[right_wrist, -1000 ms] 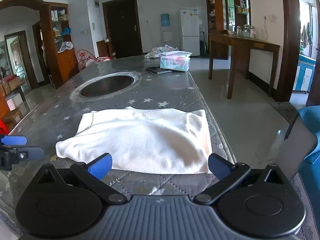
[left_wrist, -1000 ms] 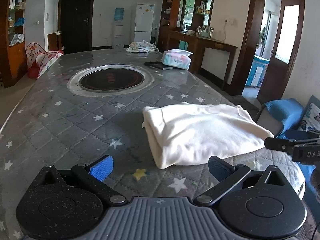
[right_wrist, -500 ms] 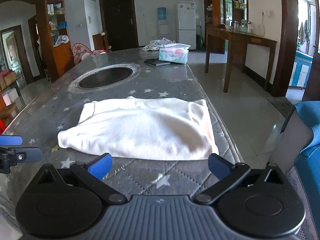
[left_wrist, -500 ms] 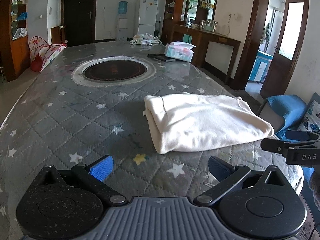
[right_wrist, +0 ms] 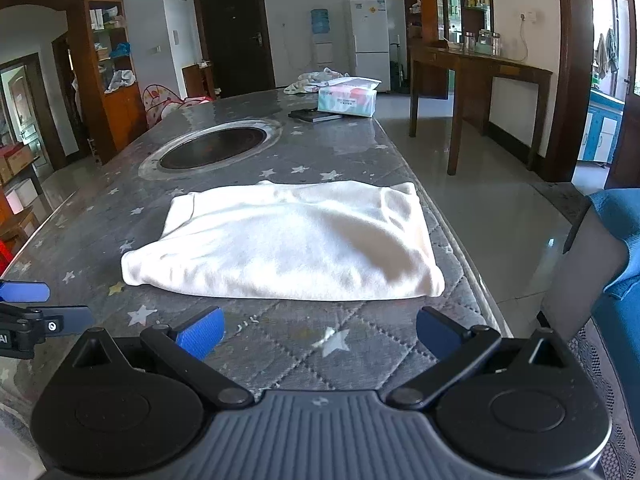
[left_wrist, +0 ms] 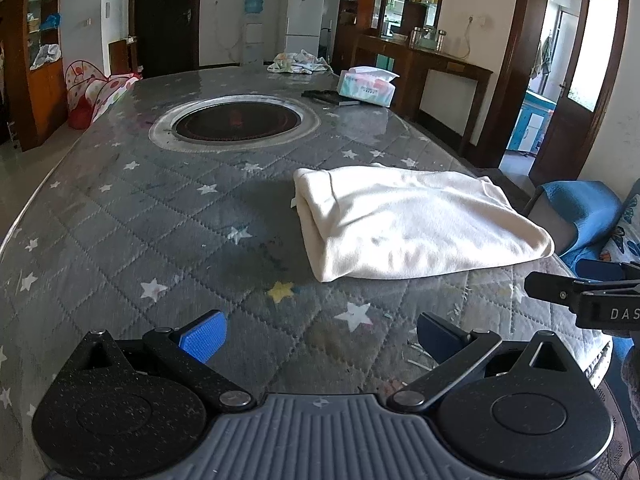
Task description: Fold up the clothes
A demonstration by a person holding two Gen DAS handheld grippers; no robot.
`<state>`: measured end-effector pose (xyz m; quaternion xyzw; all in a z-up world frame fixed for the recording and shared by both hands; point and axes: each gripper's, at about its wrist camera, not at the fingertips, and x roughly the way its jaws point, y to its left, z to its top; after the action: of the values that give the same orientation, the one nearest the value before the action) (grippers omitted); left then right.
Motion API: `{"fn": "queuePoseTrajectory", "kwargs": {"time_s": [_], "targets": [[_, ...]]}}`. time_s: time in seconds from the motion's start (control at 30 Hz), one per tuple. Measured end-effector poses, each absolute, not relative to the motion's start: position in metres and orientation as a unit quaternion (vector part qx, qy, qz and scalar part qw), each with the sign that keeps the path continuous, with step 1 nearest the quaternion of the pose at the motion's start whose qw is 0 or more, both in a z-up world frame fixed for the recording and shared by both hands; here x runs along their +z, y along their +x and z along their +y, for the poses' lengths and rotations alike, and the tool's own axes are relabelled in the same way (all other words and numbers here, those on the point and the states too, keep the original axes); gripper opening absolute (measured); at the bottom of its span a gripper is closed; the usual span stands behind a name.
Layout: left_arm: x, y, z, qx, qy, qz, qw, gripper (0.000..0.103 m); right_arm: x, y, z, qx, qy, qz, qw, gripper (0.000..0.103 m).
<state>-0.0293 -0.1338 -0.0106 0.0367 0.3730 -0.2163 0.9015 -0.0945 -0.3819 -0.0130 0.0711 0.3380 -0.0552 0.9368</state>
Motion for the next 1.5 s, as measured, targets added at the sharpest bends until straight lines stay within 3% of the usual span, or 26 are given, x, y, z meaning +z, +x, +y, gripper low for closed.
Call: {"fn": "queuePoseTrajectory", "kwargs": {"time_s": [1.5], "targets": [[-0.019,-0.037,-0.143,-0.211,0.049,0.394,0.894,0.103,-0.017,-0.097,-0.374,-0.043,0.080,0.341,0.936,0.103]]}}
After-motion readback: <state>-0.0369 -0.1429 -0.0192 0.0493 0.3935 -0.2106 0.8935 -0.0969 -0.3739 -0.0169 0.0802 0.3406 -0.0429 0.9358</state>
